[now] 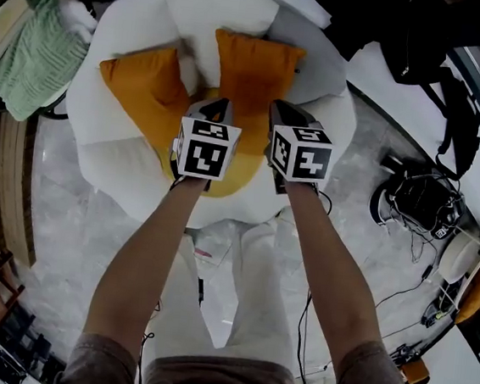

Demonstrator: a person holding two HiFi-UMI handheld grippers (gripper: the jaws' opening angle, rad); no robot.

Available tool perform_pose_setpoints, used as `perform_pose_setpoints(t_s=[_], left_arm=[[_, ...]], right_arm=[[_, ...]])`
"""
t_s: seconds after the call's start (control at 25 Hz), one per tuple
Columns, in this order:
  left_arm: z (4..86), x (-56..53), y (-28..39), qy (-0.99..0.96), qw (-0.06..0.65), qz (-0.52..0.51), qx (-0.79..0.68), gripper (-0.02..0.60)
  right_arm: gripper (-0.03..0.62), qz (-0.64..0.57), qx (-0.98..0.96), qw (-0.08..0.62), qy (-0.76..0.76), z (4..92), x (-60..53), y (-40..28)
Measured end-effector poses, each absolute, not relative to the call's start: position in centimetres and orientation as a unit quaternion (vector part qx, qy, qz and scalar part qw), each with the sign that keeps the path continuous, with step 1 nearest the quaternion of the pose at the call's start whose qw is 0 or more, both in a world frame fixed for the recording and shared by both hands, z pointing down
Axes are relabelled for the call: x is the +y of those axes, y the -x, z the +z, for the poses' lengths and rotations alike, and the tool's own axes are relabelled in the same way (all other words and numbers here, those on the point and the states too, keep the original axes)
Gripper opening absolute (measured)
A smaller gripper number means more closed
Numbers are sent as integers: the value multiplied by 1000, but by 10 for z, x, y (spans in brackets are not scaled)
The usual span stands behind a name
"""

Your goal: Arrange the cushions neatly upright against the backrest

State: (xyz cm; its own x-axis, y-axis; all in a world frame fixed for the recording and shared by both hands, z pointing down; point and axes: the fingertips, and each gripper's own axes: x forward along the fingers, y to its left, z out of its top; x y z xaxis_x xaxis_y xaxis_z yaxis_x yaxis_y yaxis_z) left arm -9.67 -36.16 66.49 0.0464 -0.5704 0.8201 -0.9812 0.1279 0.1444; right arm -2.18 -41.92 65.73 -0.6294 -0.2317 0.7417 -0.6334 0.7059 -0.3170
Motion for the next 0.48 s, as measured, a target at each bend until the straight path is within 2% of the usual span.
perform_pose_setpoints(t_s=[0.48], left_arm=[[534, -298, 104, -579, 430, 178, -669, 5]], right_arm=[[23, 302, -864, 330, -231, 535, -338, 20]])
